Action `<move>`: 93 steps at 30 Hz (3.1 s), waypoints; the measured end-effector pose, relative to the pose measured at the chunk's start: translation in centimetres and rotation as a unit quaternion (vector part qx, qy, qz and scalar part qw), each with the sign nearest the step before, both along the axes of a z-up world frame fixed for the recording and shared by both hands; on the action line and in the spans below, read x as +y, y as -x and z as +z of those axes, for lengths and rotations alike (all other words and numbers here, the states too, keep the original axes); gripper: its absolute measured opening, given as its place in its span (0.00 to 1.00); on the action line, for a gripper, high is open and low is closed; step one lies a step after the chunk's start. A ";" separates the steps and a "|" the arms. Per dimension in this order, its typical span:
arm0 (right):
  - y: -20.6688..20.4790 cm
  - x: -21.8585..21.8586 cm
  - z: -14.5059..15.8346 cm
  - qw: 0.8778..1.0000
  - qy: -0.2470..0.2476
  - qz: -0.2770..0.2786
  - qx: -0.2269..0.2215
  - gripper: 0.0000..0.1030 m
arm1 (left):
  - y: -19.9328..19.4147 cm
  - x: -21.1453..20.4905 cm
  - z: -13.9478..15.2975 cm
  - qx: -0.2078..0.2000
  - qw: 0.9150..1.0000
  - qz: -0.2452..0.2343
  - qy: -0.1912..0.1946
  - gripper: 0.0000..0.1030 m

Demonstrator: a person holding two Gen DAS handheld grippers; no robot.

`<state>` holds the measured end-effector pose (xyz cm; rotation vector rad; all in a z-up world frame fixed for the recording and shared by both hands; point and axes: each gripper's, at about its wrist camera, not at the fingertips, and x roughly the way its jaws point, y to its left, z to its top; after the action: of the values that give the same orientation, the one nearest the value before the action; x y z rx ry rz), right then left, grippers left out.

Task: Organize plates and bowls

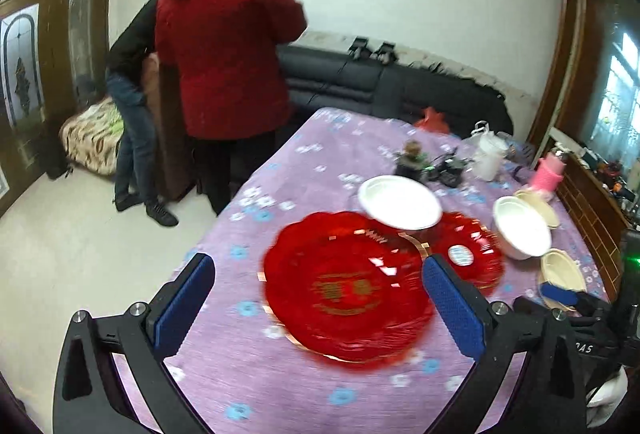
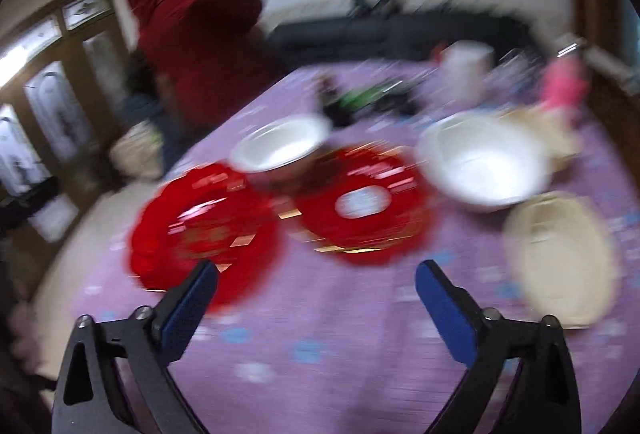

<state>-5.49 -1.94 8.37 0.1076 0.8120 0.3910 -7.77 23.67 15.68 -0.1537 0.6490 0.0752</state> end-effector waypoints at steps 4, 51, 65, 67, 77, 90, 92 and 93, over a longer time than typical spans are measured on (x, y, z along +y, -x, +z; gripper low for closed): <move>-2.8 5.1 -2.3 0.997 -0.010 0.045 0.061 0.70 | -2.8 3.6 -2.6 0.049 0.998 0.006 0.030 1.00; -2.5 10.3 -6.4 0.996 0.010 0.057 0.065 0.29 | -3.1 5.1 -9.2 0.106 0.991 0.080 0.030 0.48; 0.0 -0.1 -5.2 1.000 -0.002 -0.002 0.021 0.42 | 2.2 -2.8 -0.1 -0.064 0.997 0.045 0.000 0.94; -0.2 -2.5 -4.9 1.000 -0.002 -0.023 0.020 0.42 | 1.9 -3.6 0.4 -0.065 0.997 0.038 0.002 0.94; -0.3 -9.5 -5.2 0.995 -0.029 -0.091 0.028 0.46 | -0.4 -7.0 -2.0 -0.006 1.000 -0.007 0.015 0.94; 0.7 -9.5 -4.5 0.996 -0.026 -0.082 0.017 0.46 | 1.1 -7.7 -1.1 -0.017 0.999 0.016 -0.032 0.94; 1.2 -9.6 -4.1 0.996 -0.029 -0.082 0.013 0.47 | 1.7 -8.1 -0.9 -0.019 0.999 0.018 -0.045 0.94; 1.6 -9.6 -3.9 0.996 -0.030 -0.083 0.011 0.47 | 2.0 -8.3 -0.7 -0.021 0.998 0.018 -0.052 0.94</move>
<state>-7.07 -11.51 4.49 0.2346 0.8071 0.2588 -9.74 15.37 14.95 -0.0672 0.5995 0.1392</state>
